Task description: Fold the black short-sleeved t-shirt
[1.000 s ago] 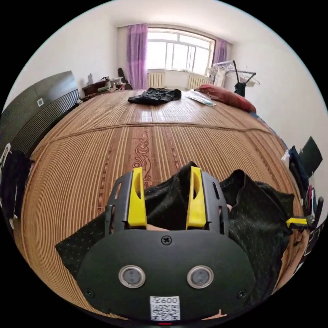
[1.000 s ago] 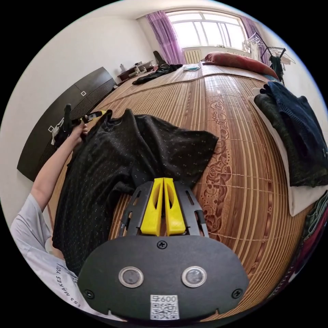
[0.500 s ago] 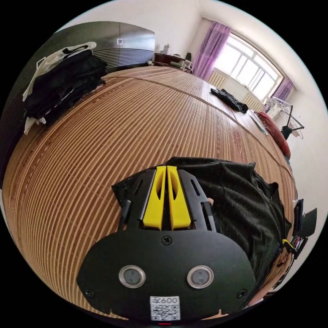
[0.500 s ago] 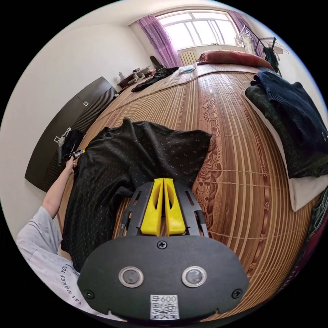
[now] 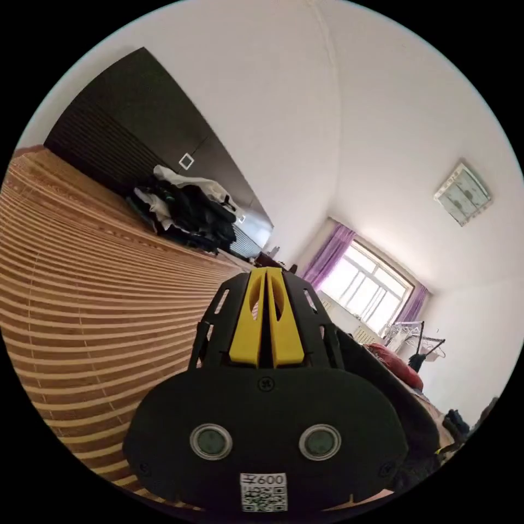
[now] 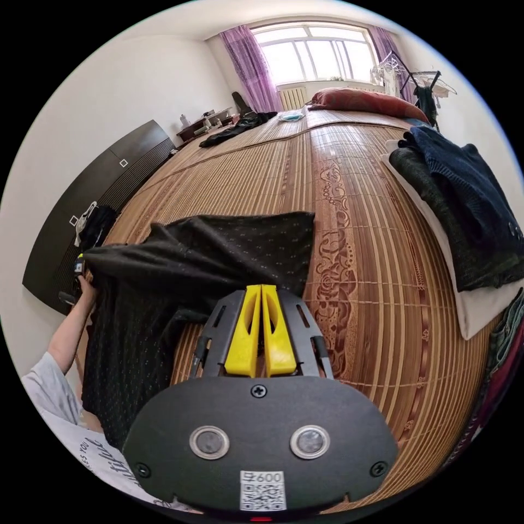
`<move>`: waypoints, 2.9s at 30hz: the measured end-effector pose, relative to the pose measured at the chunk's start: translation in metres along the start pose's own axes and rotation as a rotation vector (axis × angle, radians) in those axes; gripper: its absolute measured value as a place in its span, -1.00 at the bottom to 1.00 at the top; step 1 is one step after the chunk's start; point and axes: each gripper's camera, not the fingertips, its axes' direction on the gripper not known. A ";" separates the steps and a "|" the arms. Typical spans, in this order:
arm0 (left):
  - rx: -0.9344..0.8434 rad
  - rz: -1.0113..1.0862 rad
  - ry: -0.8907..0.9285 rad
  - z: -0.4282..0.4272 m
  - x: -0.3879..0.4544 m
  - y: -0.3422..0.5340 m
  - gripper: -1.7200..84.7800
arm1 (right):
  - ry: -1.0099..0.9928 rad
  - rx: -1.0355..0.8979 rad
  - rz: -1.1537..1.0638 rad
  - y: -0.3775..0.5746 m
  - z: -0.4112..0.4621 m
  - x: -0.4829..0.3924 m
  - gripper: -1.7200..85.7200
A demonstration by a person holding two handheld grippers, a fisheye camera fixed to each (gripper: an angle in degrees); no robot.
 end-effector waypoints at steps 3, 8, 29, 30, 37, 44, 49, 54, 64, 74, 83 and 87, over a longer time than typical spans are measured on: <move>-0.449 -0.125 0.197 0.052 -0.009 -0.064 -0.95 | -0.024 0.011 0.040 0.003 -0.004 0.000 -0.98; -0.944 0.400 -0.106 0.056 0.077 -0.132 -0.95 | -0.008 0.055 0.130 0.016 -0.019 -0.019 -0.98; -0.900 1.755 -0.032 0.174 0.433 0.192 -0.96 | 0.679 0.084 -0.505 -0.085 0.124 -0.220 -0.98; -0.833 1.550 -0.018 0.185 0.432 0.184 -0.96 | 0.661 0.097 -0.487 -0.086 0.121 -0.215 -0.98; -0.518 1.674 -0.092 0.189 0.445 0.227 -0.96 | 0.377 0.119 -0.273 -0.115 0.084 -0.154 -0.98; -0.589 1.433 0.180 0.182 0.425 0.147 -0.96 | 0.177 0.986 -0.079 0.008 -0.032 -0.096 -0.98; 0.335 0.769 -0.009 0.053 0.316 0.071 -0.96 | -0.046 1.207 0.062 0.050 -0.048 -0.047 -0.98; 0.431 0.672 0.158 0.006 0.292 0.028 -0.96 | 0.241 1.147 -0.262 0.034 -0.048 -0.120 -0.98; -0.999 1.106 0.248 0.164 0.488 0.053 -0.96 | 0.118 0.055 -0.453 -0.134 0.027 -0.218 -0.98; -0.926 1.328 0.150 0.249 0.477 0.137 -0.96 | 0.118 0.054 -0.403 -0.176 0.083 -0.178 -0.98; -1.087 1.039 0.336 0.325 0.437 0.089 -0.96 | 0.195 0.220 -0.208 -0.202 0.054 -0.125 -0.98; -1.130 0.957 0.396 0.352 0.421 0.077 -0.96 | 0.415 0.196 -0.125 -0.215 0.062 -0.115 -0.98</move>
